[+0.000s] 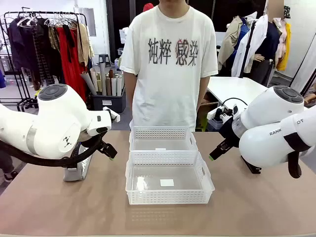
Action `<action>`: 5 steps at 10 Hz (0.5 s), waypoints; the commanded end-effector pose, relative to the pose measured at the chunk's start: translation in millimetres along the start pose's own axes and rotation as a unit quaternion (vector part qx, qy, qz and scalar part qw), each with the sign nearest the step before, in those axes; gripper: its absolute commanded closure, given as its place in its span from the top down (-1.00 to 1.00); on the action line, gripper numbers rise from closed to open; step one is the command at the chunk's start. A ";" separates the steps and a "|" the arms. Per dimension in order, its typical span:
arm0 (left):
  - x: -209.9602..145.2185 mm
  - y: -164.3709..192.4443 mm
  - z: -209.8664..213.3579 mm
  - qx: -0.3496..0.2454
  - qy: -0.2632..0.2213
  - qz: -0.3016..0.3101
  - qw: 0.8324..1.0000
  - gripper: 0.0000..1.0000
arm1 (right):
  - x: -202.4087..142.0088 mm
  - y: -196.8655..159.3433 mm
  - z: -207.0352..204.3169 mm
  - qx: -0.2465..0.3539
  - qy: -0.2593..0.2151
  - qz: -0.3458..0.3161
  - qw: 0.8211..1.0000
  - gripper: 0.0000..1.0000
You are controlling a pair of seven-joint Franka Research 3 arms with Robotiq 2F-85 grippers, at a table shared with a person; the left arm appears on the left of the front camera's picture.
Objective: Distribute items into two baskets.
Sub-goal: Pick up the Pencil pouch that the person points to.
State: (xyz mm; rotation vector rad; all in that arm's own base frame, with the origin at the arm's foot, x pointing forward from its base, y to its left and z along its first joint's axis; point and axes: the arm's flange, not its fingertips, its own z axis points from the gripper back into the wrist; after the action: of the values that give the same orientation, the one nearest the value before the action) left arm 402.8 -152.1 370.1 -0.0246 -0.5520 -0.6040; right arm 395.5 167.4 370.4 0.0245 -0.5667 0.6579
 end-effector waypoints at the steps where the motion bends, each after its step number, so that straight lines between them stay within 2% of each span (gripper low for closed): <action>1: 0.1 0.0 0.2 0.000 0.000 0.000 1.000 1.00 | 0.0 0.0 0.0 0.000 0.000 0.000 1.000 1.00; 5: 0.1 0.0 0.2 0.000 0.000 0.000 1.000 1.00 | 0.0 0.0 0.0 0.000 0.000 0.000 1.000 1.00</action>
State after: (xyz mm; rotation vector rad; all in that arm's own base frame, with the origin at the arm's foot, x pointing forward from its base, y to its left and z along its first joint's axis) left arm 402.4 -153.0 370.0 -0.0243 -0.5521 -0.6059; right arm 395.4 167.4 370.3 0.0242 -0.5667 0.6583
